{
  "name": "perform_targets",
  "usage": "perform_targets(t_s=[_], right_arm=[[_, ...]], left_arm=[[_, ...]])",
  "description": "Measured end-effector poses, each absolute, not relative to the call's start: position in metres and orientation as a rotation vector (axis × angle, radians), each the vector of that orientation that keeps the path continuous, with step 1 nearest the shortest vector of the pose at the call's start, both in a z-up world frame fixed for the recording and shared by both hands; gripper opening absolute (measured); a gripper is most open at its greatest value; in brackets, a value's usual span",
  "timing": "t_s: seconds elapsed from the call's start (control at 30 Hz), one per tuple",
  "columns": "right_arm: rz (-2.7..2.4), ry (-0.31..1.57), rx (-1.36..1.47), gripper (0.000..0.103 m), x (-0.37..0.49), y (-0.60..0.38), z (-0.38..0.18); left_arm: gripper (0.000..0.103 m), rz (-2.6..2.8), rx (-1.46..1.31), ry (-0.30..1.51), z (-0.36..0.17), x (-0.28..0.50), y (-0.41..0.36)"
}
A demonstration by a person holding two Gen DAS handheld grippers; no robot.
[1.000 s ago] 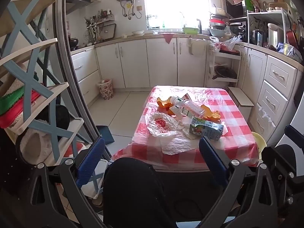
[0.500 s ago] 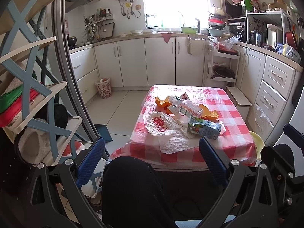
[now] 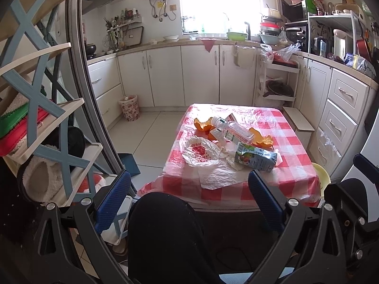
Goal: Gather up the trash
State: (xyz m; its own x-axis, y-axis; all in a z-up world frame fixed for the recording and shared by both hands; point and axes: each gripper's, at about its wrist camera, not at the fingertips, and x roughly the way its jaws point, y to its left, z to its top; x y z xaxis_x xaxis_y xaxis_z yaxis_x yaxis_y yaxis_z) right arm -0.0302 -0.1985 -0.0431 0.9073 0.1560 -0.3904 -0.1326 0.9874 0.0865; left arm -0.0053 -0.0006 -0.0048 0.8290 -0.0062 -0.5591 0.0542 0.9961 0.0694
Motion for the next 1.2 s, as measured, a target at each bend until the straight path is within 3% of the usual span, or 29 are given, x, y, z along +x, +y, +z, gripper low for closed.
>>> perform_targets(t_s=[1.2], right_arm=[[0.156, 0.432, 0.009, 0.097, -0.010, -0.196, -0.050]], left_arm=[[0.095, 0.004, 0.004, 0.679, -0.022, 0.021, 0.030]])
